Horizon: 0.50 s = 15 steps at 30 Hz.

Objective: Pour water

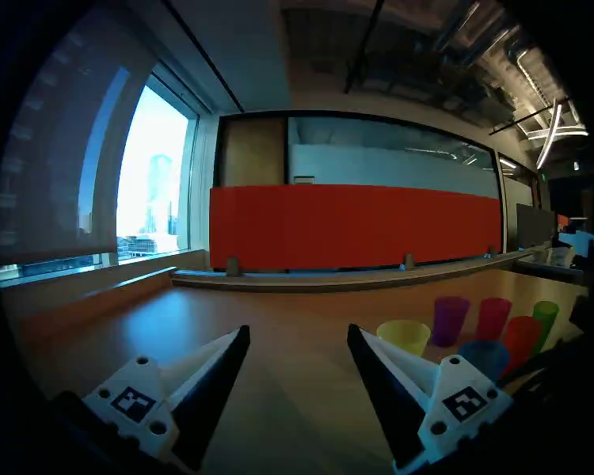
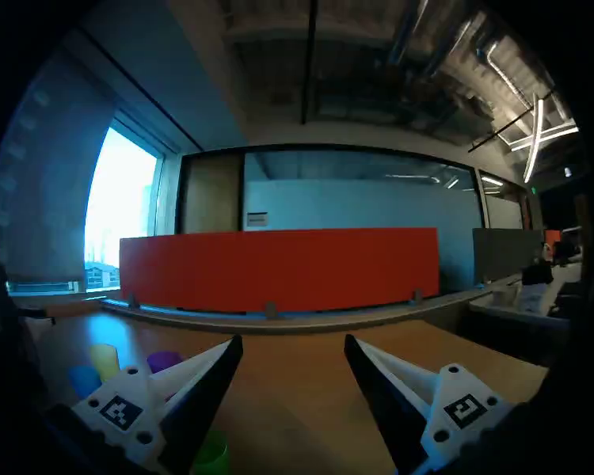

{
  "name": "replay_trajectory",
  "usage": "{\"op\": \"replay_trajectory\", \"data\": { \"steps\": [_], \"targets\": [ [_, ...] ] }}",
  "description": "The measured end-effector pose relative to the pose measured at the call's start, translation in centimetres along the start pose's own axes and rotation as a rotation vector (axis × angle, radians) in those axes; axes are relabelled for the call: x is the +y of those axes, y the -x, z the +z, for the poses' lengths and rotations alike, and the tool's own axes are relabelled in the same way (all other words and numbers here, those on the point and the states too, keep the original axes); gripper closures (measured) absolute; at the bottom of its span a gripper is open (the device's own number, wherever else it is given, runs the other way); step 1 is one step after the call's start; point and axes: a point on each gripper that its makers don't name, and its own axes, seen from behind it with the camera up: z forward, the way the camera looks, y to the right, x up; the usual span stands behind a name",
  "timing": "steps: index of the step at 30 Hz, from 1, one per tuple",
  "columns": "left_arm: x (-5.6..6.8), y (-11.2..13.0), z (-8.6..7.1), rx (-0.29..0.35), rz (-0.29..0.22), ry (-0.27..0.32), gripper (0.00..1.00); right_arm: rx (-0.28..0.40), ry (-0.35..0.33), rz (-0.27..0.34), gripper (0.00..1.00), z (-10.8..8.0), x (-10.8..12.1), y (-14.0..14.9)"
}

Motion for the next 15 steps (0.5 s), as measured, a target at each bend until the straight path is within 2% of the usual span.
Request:
{"op": "replay_trajectory", "data": {
  "steps": [8,15],
  "targets": [
    [0.0,0.0,0.0,0.0,0.0,0.0,0.09,0.016,-0.017,0.004,0.01,-0.2,0.1,1.0],
    [0.0,0.0,0.0,0.0,0.0,0.0,0.09,0.005,-0.009,0.016,0.01,0.3,0.4,2.6]
  ]
}}
